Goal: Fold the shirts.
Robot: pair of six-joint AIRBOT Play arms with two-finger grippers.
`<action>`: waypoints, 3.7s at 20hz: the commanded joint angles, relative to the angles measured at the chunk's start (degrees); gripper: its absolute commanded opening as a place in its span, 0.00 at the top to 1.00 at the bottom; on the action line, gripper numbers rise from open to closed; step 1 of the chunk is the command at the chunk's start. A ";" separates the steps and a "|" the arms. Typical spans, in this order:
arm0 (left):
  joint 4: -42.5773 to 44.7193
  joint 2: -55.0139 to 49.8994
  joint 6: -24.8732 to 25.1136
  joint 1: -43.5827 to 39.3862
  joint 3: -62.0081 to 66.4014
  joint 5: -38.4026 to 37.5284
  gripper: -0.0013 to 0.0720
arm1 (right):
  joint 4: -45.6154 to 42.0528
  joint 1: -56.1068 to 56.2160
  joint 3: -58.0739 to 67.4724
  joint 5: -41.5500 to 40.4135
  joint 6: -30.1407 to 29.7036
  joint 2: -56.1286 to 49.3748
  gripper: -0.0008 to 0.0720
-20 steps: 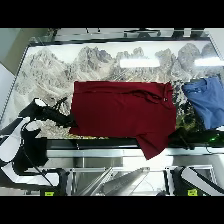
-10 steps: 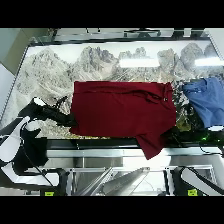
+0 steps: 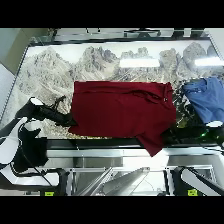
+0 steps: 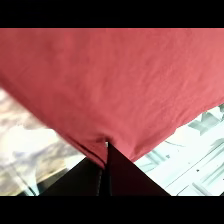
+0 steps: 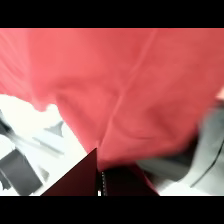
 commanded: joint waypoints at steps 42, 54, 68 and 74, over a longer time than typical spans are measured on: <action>-8.61 -25.94 -4.76 4.39 60.00 2.58 0.60 | -8.83 2.80 62.77 -3.30 0.09 -39.12 0.03; -8.92 -24.85 -3.98 -3.72 60.04 -0.22 0.96 | -3.10 9.88 59.45 -3.93 0.42 -46.34 0.04; -8.57 -40.04 -9.86 -37.35 60.11 21.27 0.97 | 4.00 10.36 68.08 5.99 0.48 -32.79 0.97; -9.01 -41.55 -11.91 -44.02 60.11 26.23 0.97 | 14.45 10.75 75.60 12.55 0.90 -32.02 0.97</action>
